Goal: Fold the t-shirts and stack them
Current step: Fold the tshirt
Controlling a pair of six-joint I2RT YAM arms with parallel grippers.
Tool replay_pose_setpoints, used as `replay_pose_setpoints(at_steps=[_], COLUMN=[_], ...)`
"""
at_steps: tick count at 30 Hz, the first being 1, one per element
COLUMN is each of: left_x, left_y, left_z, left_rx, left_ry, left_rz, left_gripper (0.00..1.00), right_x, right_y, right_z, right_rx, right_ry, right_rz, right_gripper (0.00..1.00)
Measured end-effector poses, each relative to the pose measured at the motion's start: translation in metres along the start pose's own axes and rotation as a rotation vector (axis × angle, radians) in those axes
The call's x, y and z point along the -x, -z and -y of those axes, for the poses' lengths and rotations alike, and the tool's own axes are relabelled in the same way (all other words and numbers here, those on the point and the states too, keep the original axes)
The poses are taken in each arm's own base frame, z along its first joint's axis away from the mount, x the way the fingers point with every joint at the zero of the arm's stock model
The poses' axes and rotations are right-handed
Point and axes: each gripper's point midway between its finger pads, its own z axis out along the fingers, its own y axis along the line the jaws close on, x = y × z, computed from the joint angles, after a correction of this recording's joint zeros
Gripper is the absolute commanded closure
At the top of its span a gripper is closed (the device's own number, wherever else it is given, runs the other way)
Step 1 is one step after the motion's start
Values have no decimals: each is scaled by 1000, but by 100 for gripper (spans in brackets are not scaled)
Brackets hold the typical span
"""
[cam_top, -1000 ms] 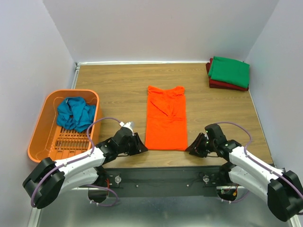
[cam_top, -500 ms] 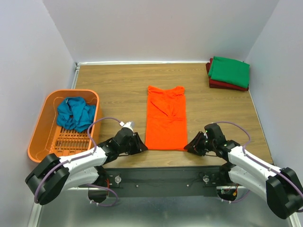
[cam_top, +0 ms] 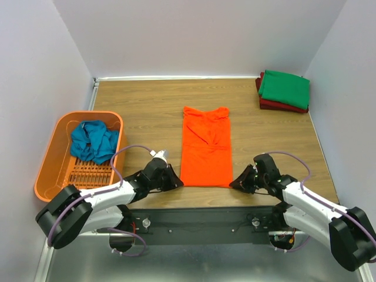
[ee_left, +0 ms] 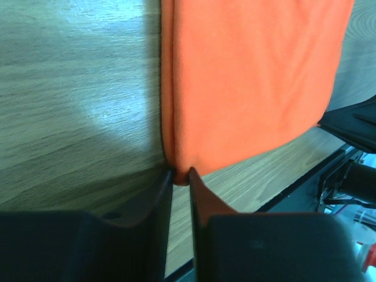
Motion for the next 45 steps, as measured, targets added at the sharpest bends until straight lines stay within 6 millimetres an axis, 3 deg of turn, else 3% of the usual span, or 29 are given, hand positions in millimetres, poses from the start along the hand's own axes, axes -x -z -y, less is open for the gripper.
replay_pose_setpoints(at_steps=[2,7,15,20,29,37,45], left_x=[-1,0,-2,-1,-2,-2,43], left_y=[-1,-3,3,20,50,54,64], left_z=[-1,1,11,30,44,41,97], left_rx=[2,-5,-44,-119,-190,-164,-213], left_ry=[-2,-14,-39,-64,-71,-61,-78], left_rz=[-2,-5,-9,13,37,33,126], left_gripper=[99,100,100,100,100,100,100], right_x=[0,0,-4,-8,-18,-3,37], right_y=[0,-1,4,16,37,57,66], right_z=[1,2,-5,-23,-29,-58,-105], right_rx=[-3,-6,35,133,169,189,159], right_ry=[0,1,46,96,156,220,291], right_rz=[-1,-3,-18,-29,-57,-4,98], right_gripper=[83,99,99,99,99,99,99])
